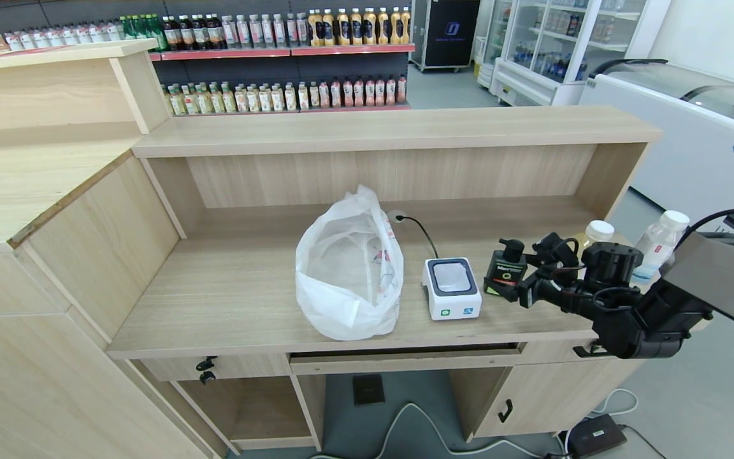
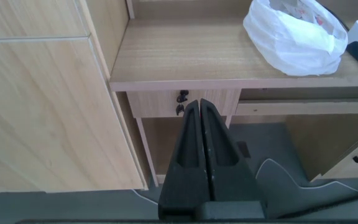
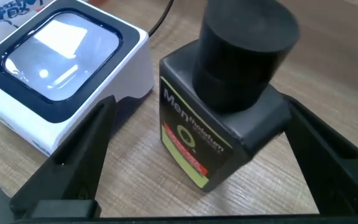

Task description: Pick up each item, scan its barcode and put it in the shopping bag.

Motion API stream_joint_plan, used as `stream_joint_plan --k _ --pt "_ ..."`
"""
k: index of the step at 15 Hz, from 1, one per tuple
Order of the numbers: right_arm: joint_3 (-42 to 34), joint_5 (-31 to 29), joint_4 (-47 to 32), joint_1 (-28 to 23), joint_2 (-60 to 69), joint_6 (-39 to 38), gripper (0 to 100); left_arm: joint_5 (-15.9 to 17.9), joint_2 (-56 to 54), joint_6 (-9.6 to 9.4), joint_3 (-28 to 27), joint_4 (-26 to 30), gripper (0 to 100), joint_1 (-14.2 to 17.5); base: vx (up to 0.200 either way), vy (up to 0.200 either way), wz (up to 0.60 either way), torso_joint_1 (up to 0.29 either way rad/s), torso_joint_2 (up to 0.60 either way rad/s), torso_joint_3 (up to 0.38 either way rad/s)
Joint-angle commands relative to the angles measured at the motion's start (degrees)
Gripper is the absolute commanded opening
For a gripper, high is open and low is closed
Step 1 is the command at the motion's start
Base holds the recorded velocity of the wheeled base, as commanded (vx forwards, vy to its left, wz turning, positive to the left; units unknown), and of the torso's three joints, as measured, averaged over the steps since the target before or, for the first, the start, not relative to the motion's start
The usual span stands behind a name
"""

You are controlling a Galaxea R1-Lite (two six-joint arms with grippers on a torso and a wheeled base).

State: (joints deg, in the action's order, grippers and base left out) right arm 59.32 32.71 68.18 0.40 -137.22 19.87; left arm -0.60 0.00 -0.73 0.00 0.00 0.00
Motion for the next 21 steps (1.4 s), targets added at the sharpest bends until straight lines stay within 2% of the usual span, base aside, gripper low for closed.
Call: stream_joint_plan --k 1,5,6,11,13,16,19,20,21 --pt "1.2 0.1 0.0 0.8 -1.5 0.0 100 0.0 0.0 -0.06 0.0 0.0 0 0.0 0.0 0.0 0.0 0.0 0.0 0.0" --pt "5.4 1.1 -0.8 2.7 -3.3 -0.2 100 0.0 0.0 -0.06 0.0 0.0 0 0.0 0.0 0.0 0.0 0.0 0.0 0.0" --pt "5.5 1.2 -1.1 2.8 -3.3 -0.2 0 0.0 0.0 -0.06 0.0 0.0 0 0.0 0.0 0.0 0.0 0.0 0.0 0.0" --pt "4.7 1.0 0.1 2.5 -2.5 0.1 0 0.0 0.0 0.03 0.0 0.0 0 0.0 0.0 0.0 0.0 0.0 0.0 0.0" --pt "3.5 0.8 3.8 1.6 -1.1 0.5 0 0.0 0.0 -0.06 0.0 0.0 0 0.0 0.0 0.0 0.0 0.0 0.0 0.0" --pt "-3.1 0.7 8.6 0.7 6.2 0.8 0 0.0 0.0 -0.06 0.0 0.0 0 0.0 0.0 0.0 0.0 0.0 0.0 0.0" --pt "-10.5 0.8 8.8 0.4 20.7 1.7 0 0.0 0.0 -0.06 0.0 0.0 0 0.0 0.0 0.0 0.0 0.0 0.0 0.0" --pt "-17.2 0.8 8.7 0.6 30.2 1.7 0 0.0 0.0 0.03 0.0 0.0 0 0.0 0.0 0.0 0.0 0.0 0.0 0.0" --pt "-19.6 0.8 8.4 0.6 33.4 1.7 0 0.0 0.0 0.03 0.0 0.0 0 0.0 0.0 0.0 0.0 0.0 0.0 0.0"
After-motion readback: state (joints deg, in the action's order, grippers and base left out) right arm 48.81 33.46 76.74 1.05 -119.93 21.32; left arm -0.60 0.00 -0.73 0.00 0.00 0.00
